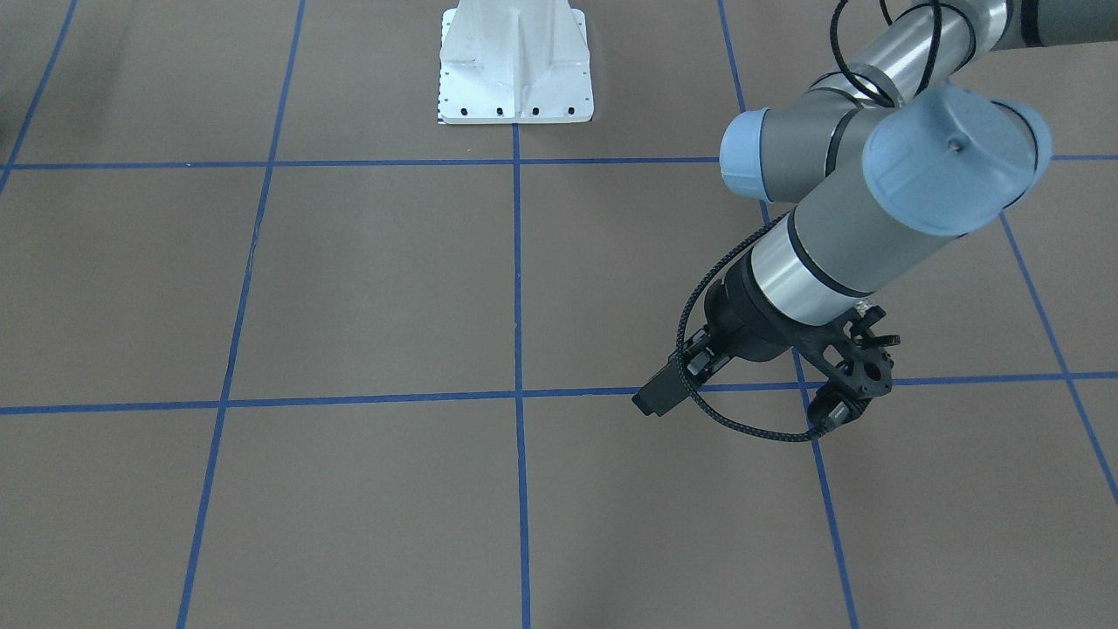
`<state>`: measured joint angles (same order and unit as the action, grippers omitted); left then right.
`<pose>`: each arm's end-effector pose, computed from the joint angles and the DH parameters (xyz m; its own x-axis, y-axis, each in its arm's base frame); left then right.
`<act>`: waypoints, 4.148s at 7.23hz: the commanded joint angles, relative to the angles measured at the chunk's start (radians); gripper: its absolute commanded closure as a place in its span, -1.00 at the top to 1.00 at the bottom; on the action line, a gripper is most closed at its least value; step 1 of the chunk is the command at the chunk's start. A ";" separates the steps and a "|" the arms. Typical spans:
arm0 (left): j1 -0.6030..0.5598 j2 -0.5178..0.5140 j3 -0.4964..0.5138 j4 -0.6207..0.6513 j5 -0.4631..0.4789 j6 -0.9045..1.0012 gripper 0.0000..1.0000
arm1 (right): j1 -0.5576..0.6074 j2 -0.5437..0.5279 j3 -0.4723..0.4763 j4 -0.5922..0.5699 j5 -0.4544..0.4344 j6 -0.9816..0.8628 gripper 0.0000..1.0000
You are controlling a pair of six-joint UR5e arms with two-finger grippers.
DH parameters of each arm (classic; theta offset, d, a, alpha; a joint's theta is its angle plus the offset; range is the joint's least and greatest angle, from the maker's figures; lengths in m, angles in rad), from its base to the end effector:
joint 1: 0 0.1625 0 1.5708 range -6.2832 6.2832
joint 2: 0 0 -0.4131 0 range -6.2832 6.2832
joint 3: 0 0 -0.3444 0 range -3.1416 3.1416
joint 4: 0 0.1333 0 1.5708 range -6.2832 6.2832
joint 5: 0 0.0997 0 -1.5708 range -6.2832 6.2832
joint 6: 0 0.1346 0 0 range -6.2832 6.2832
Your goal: Left arm hands cup to right arm to dump lemon
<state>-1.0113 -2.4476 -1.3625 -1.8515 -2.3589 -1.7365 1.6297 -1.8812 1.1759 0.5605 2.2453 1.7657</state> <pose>0.3517 -0.6329 0.1875 0.2567 -0.6291 -0.7337 0.3387 0.7696 -0.5413 0.0641 -0.2511 0.6956 -0.1664 0.2519 0.9533 -0.7989 0.5322 -0.2800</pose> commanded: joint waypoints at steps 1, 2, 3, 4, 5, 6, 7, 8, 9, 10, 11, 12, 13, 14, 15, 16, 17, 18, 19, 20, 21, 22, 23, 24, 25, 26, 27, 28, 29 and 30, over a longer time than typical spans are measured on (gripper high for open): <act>0.002 0.001 -0.001 0.000 0.013 0.000 1.00 | 0.004 0.017 0.002 0.027 -0.009 0.171 -0.94; 0.003 0.001 -0.001 0.000 0.015 0.000 1.00 | 0.004 0.034 0.001 0.027 -0.009 0.251 -0.94; 0.002 -0.001 0.000 0.000 0.015 0.002 1.00 | 0.004 0.040 0.001 0.035 -0.009 0.330 -0.95; 0.002 -0.001 0.000 0.000 0.015 0.002 1.00 | 0.004 0.040 -0.001 0.050 -0.009 0.386 -0.95; 0.003 -0.001 0.000 0.000 0.015 0.009 1.00 | 0.004 0.042 -0.002 0.077 -0.018 0.462 -0.95; 0.003 -0.001 0.000 0.000 0.016 0.012 1.00 | 0.004 0.042 -0.002 0.107 -0.041 0.554 -0.95; 0.003 -0.001 0.000 0.000 0.016 0.012 1.00 | 0.004 0.042 -0.002 0.131 -0.070 0.645 -0.97; 0.003 -0.001 0.000 0.000 0.016 0.012 1.00 | 0.004 0.042 -0.002 0.145 -0.107 0.735 -0.97; 0.005 -0.001 0.000 0.000 0.016 0.012 1.00 | 0.004 0.043 -0.002 0.148 -0.130 0.799 -0.97; 0.005 -0.002 -0.001 0.000 0.016 0.014 1.00 | 0.004 0.043 -0.004 0.148 -0.150 0.857 -0.96; 0.005 -0.004 -0.001 0.000 0.016 0.014 1.00 | 0.004 0.042 -0.002 0.148 -0.165 0.909 -0.96; 0.005 -0.008 -0.001 0.000 0.016 0.014 1.00 | 0.004 0.042 -0.004 0.150 -0.171 0.964 -0.96; 0.005 -0.008 -0.001 0.000 0.016 0.014 1.00 | 0.004 0.042 -0.022 0.177 -0.187 0.998 -0.96; 0.005 -0.008 -0.001 0.000 0.023 0.014 1.00 | 0.004 0.043 -0.042 0.200 -0.200 1.044 -0.96; 0.005 -0.011 -0.001 0.000 0.030 0.014 1.00 | 0.004 0.047 -0.042 0.206 -0.201 1.076 -0.95; 0.005 -0.011 -0.001 0.000 0.030 0.014 1.00 | 0.004 0.054 -0.042 0.207 -0.202 1.104 -0.93; 0.005 -0.011 -0.001 0.000 0.030 0.014 1.00 | 0.004 0.057 -0.042 0.207 -0.213 1.144 -0.92; 0.005 -0.014 -0.001 0.000 0.030 0.014 1.00 | 0.004 0.059 -0.042 0.208 -0.217 1.176 -0.91; 0.005 -0.016 -0.001 0.000 0.030 0.014 1.00 | 0.004 0.057 -0.042 0.217 -0.219 1.211 -0.90; 0.005 -0.017 -0.001 0.000 0.042 0.014 1.00 | 0.004 0.057 -0.042 0.226 -0.219 1.247 -0.90; 0.007 -0.019 -0.001 0.000 0.046 0.014 1.00 | 0.004 0.063 -0.042 0.228 -0.220 1.259 -0.88; 0.007 -0.021 -0.001 0.000 0.046 0.014 1.00 | 0.004 0.063 -0.042 0.228 -0.220 1.261 -0.88; 0.007 -0.021 -0.001 0.000 0.046 0.014 1.00 | 0.004 0.062 -0.042 0.228 -0.219 1.299 -0.87; 0.007 -0.021 0.000 0.000 0.046 0.014 1.00 | 0.004 0.059 -0.042 0.240 -0.220 1.327 -0.87; 0.007 -0.021 0.000 0.000 0.046 0.014 1.00 | 0.004 0.057 -0.044 0.254 -0.220 1.327 -0.86; 0.007 -0.021 0.002 0.000 0.046 0.014 1.00 | 0.004 0.057 -0.044 0.254 -0.222 1.327 -0.85; 0.007 -0.021 0.002 0.000 0.046 0.014 1.00 | 0.004 0.057 -0.044 0.256 -0.227 1.327 -0.85; 0.008 -0.019 0.002 0.000 0.046 0.014 1.00 | 0.004 0.057 -0.044 0.260 -0.227 1.322 -0.84; 0.008 -0.019 0.002 0.000 0.046 0.014 1.00 | 0.004 0.057 -0.047 0.274 -0.225 1.304 -0.84; 0.008 -0.019 0.003 0.000 0.047 0.014 1.00 | 0.004 0.056 -0.051 0.304 -0.224 1.248 -0.84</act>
<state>-1.0036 -2.4668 -1.3601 -1.8515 -2.3128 -1.7227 1.6337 -1.8244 1.1289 0.8368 2.0203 3.0620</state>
